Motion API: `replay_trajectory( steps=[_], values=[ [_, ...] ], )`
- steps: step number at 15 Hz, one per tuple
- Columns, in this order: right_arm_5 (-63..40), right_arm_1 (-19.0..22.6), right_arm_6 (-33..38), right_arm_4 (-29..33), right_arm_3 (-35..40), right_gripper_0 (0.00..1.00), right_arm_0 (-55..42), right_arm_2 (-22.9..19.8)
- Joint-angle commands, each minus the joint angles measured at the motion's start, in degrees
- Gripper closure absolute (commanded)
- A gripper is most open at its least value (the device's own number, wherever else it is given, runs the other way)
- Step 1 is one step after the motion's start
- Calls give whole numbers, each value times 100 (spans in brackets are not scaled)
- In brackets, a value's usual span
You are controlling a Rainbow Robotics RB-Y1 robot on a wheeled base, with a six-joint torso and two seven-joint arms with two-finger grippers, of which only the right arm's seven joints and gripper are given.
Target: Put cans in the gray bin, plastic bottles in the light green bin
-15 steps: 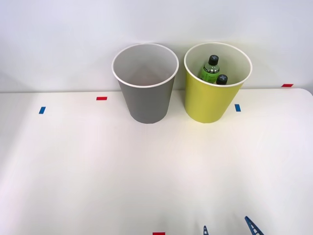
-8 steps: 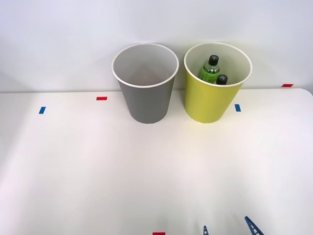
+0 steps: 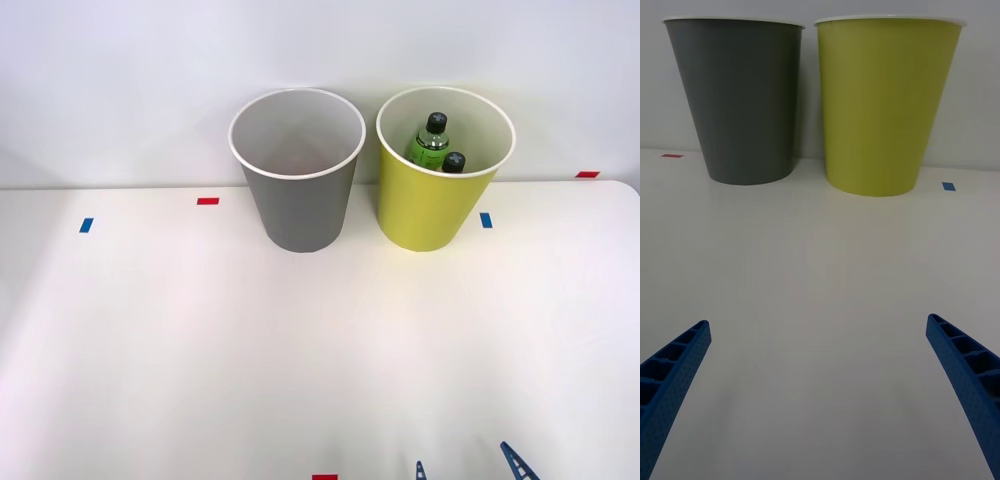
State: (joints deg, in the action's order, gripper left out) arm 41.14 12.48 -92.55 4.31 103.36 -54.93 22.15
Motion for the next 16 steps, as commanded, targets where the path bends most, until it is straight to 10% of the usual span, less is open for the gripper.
replay_trajectory(
  steps=[1,16],
  values=[
    [0,0,0,0,0,0,0,0],
    [0,0,0,0,0,0,0,0]
  ],
)
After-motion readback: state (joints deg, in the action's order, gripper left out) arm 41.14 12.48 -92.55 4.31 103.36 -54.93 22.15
